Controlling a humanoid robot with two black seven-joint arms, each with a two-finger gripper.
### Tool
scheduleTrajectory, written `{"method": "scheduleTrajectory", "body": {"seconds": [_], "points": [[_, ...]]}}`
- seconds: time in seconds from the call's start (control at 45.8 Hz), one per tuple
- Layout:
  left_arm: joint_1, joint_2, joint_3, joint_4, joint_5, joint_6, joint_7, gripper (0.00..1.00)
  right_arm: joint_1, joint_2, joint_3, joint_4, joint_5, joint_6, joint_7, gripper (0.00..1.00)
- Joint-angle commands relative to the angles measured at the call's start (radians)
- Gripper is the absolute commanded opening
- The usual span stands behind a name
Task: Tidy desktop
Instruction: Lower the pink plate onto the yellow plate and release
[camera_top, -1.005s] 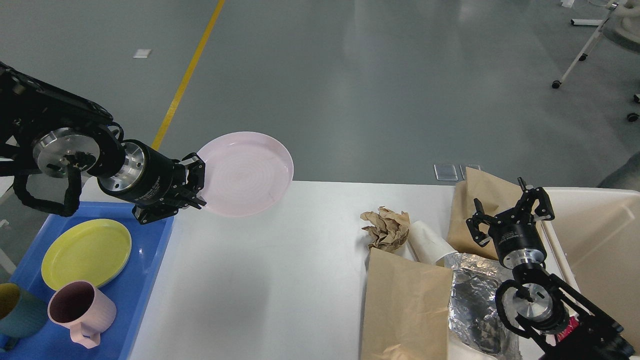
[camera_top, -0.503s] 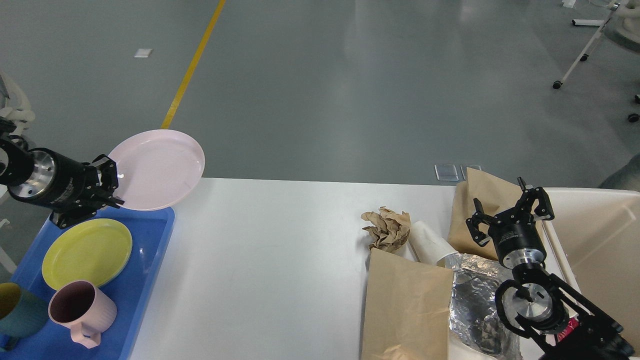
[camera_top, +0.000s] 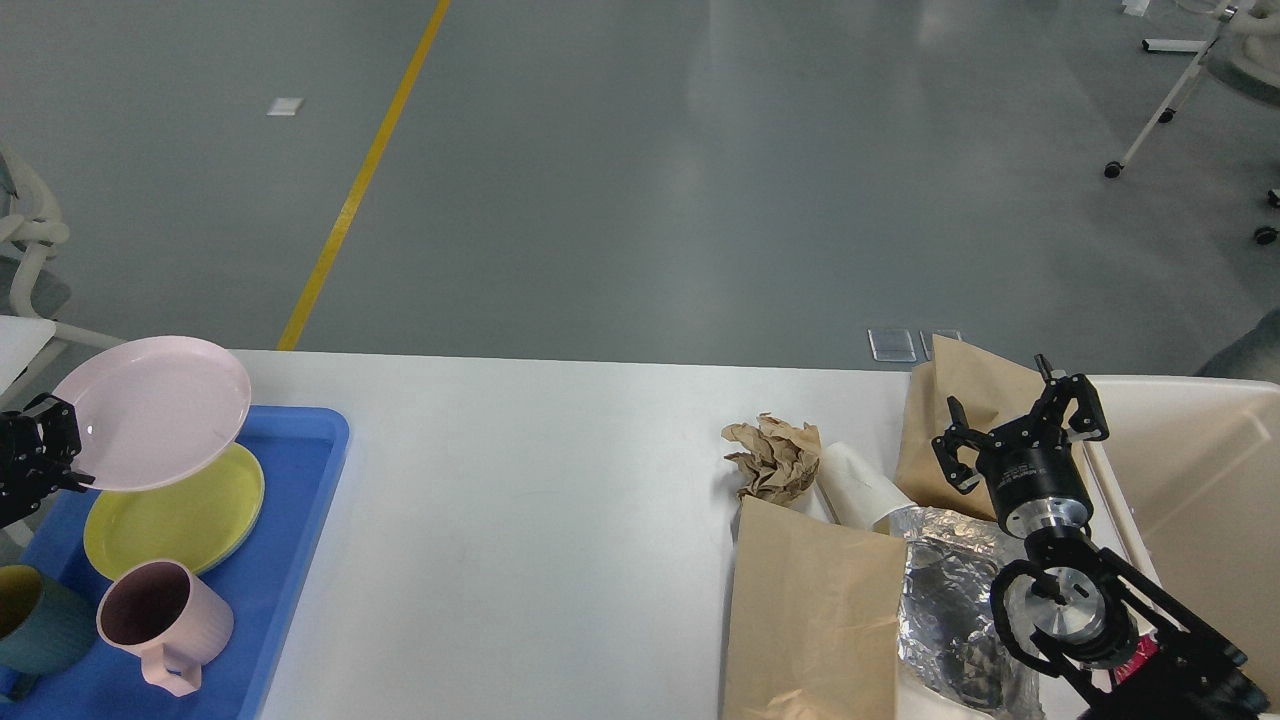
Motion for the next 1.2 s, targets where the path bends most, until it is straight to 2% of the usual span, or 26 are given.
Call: {"method": "scheduleTrajectory", "body": {"seconds": [0.0, 0.109, 0.393, 0.874, 0.918, 0.962, 1.071, 1.158, 1.18], "points": [[0.122, 0.000, -0.119, 0.066, 0.027, -0.001, 0.002, 0.00, 0.000, 0.000, -0.001, 0.000, 0.000, 0.000, 0.000, 1.00], [0.191, -0.011, -0.145, 0.094, 0.029, 0.002, -0.001, 0.00, 0.000, 0.000, -0.001, 0.000, 0.000, 0.000, 0.000, 1.00], [0.254, -0.077, -0.147, 0.195, 0.029, 0.014, 0.002, 0.00, 0.000, 0.000, -0.001, 0.000, 0.000, 0.000, 0.000, 1.00], [0.291, -0.126, -0.147, 0.200, 0.073, 0.060, 0.005, 0.02, 0.000, 0.000, -0.001, 0.000, 0.000, 0.000, 0.000, 1.00], [0.291, -0.126, -0.147, 0.200, 0.073, 0.068, 0.004, 0.06, 0.000, 0.000, -0.001, 0.000, 0.000, 0.000, 0.000, 1.00], [0.291, -0.127, -0.149, 0.200, 0.073, 0.075, -0.001, 0.16, 0.000, 0.000, 0.000, 0.000, 0.000, 0.000, 0.000, 1.00], [0.291, -0.129, -0.150, 0.200, 0.073, 0.083, -0.006, 0.55, 0.000, 0.000, 0.000, 0.000, 0.000, 0.000, 0.000, 1.00], [0.289, -0.129, -0.153, 0.200, 0.075, 0.083, -0.004, 0.72, 0.000, 0.000, -0.001, 0.000, 0.000, 0.000, 0.000, 1.00], [0.289, -0.129, -0.155, 0.200, 0.075, 0.083, -0.004, 0.73, 0.000, 0.000, -0.001, 0.000, 0.000, 0.000, 0.000, 1.00]]}}
